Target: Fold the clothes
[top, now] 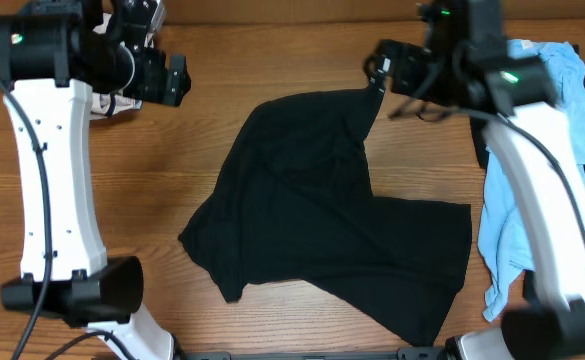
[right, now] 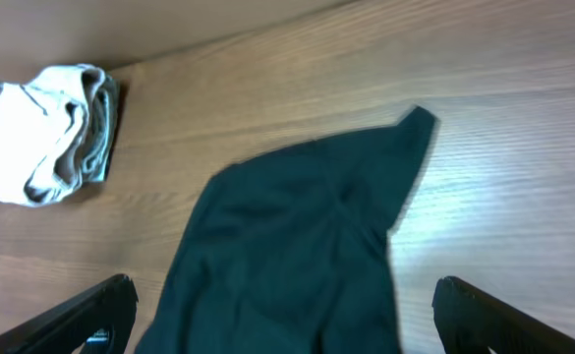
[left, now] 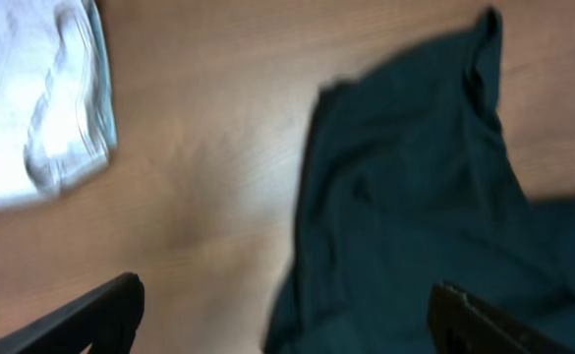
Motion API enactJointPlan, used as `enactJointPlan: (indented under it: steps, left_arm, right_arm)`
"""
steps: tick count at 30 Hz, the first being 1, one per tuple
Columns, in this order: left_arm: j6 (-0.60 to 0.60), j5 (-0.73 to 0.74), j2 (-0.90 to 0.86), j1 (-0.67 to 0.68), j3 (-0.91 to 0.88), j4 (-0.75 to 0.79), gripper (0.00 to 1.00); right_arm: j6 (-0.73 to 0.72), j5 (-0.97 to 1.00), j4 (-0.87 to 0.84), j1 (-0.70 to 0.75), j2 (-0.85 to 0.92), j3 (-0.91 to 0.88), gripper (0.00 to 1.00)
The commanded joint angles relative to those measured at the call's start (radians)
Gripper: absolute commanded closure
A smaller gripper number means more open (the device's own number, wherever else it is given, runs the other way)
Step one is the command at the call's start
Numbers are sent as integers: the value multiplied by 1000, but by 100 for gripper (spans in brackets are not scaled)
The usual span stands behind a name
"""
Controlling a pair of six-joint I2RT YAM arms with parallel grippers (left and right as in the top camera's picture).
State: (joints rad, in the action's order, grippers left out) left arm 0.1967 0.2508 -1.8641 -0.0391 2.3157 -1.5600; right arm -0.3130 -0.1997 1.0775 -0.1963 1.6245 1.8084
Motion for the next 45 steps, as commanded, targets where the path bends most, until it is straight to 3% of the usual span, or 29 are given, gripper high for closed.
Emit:
enactJointPlan:
  steps: [1,5,9,16,20,22,24,29,37,38,39,42,45]
  left_arm:
    - [-25,9,91,1,8,-86,4]
    - [-112,-1,159,15,-24,-130,5]
    - [-183,-36,253,92,-269,-121,5]
    - [-183,-42,291,284,-798,256,2]
    - [-288,-78,235,330,-1005,405,0]
    - [-317,-78,195,333,-1080,439,3]
    - [-319,-83,149,334,-1172,489,14]
    - [-360,-296,106,335,-1236,508,18]
    - [-354,-302,102,335,-1268,679,18]
    - [-354,-301,102,335,-1268,690,23]
    - [-348,-303,98,335,-1268,701,37]
    - [-331,-309,76,335,-1269,675,60]
    - [-331,-314,69,334,-1268,668,52]
  right_arm:
    - [-13,99,106,6,-192,39,0]
    - [-128,227,377,6,-369,39,0]
    - [-183,237,496,6,-414,19,0]
    - [-190,234,479,6,-411,-68,0]
    - [-190,233,457,6,-407,-108,0]
    - [-190,232,444,6,-401,-122,0]
    - [-190,232,420,6,-386,-156,0]
    - [-190,221,383,6,-306,-204,0]
    - [-189,221,362,6,-272,-206,0]
    - [-189,221,362,6,-272,-206,0]
    - [-189,222,360,6,-272,-206,0]
    - [-189,222,359,6,-272,-206,0]
    - [-189,222,349,6,-272,-206,0]
